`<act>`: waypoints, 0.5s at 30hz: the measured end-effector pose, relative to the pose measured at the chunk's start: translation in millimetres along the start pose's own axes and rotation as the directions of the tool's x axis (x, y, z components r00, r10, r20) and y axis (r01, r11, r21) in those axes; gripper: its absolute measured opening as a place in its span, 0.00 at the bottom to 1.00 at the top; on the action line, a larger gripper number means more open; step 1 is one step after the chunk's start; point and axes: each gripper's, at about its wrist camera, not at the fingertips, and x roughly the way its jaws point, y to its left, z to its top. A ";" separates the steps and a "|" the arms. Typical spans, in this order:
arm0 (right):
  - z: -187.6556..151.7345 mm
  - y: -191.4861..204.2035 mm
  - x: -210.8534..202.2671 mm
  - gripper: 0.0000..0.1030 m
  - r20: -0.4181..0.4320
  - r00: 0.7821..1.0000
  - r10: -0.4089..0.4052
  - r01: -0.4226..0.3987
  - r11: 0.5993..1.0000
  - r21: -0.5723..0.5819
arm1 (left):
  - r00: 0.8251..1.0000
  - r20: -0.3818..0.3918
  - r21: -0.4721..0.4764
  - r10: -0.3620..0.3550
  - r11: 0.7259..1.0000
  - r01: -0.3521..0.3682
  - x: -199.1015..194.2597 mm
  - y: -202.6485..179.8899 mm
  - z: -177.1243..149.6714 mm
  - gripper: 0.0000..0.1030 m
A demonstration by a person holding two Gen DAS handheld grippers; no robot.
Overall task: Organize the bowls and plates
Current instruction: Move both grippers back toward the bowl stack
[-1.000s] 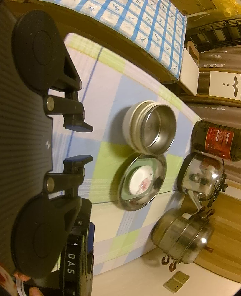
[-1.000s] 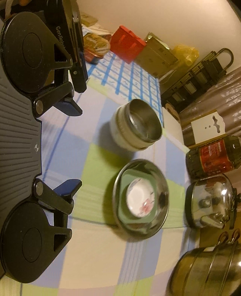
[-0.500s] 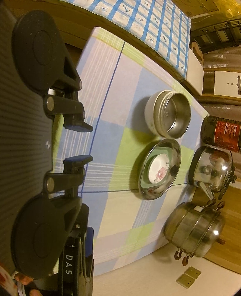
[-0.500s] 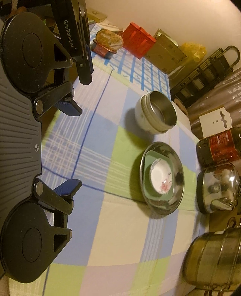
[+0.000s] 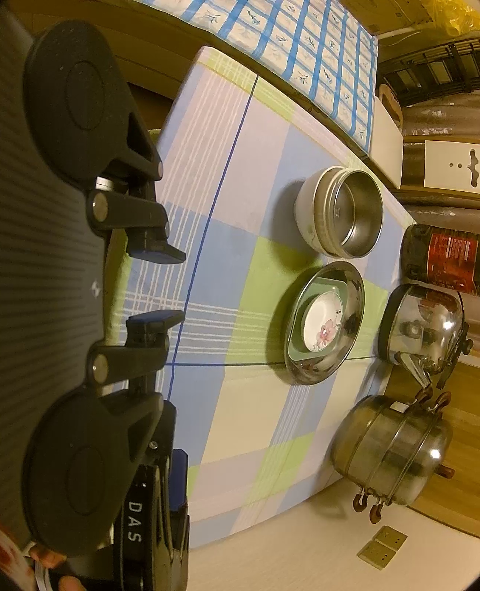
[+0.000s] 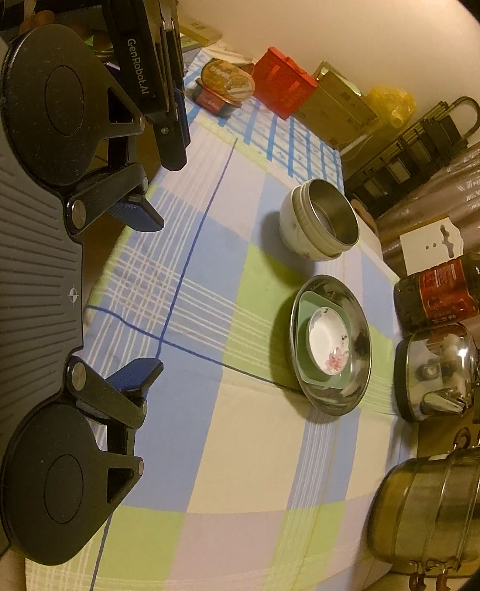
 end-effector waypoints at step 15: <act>-0.3 -14.0 -4.2 0.73 -0.001 0.999 0.033 -0.033 0.999 -0.021 | 0.998 0.042 -0.029 0.057 0.998 -0.055 -9.9 -8.0 -4.1 0.23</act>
